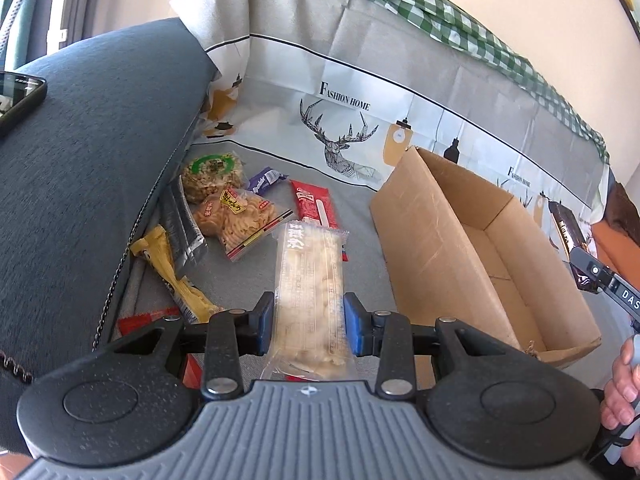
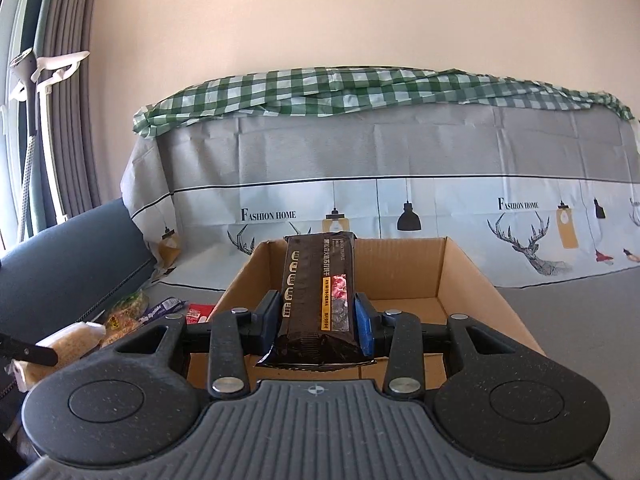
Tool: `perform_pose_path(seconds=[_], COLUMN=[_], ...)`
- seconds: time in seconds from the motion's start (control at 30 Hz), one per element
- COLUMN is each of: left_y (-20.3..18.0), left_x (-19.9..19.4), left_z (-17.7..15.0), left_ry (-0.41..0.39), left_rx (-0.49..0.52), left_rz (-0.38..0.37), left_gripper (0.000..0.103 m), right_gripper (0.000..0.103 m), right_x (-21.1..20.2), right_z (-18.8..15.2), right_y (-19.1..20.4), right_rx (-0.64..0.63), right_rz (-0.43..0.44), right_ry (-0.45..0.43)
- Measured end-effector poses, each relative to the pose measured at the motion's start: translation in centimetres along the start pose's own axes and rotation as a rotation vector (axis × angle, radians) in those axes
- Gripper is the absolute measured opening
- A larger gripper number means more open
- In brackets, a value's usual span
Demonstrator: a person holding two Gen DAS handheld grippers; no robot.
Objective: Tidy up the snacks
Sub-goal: 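Carry the brown bar over the box with the right gripper while the left carries the clear pack there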
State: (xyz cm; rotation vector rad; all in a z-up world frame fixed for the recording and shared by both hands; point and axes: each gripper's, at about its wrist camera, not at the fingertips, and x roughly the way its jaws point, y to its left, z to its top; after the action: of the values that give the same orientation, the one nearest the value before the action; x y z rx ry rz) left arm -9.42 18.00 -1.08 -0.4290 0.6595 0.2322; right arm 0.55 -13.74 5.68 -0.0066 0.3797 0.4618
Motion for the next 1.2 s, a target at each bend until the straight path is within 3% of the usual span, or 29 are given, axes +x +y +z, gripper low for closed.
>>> perform_pose_path(seconds=[0.23,0.43,0.9,1.2], left_y=[-0.8,-2.7,-12.7,-18.2], left_x=[-0.7,-0.7,1.9,5.3], left_z=[-0.3,-0.5,1.6,3.1], left_ry=[-0.026,-0.011,-0.004,0.003], left_rx=[-0.063,-0.144,-0.079,-0.085], left_rz=[0.006,-0.062,-0.219,-0.288], left_gripper=[0.039,0.039,0.039,0.039], right_gripper=[0.041,0.041,0.041,0.041], right_x=[0.4,0.5,2.0,2.4], right_z=[0.1,0.2,0.1,-0.1], right_y=[-1.9,-3.4,-5.6,-7.1], right_rx=[0.062,0.126,0.262,0.347], right_rz=[0.006,0.003,0.001,-0.062], right_ry=[-0.012,-0.018,0.002,-0.016])
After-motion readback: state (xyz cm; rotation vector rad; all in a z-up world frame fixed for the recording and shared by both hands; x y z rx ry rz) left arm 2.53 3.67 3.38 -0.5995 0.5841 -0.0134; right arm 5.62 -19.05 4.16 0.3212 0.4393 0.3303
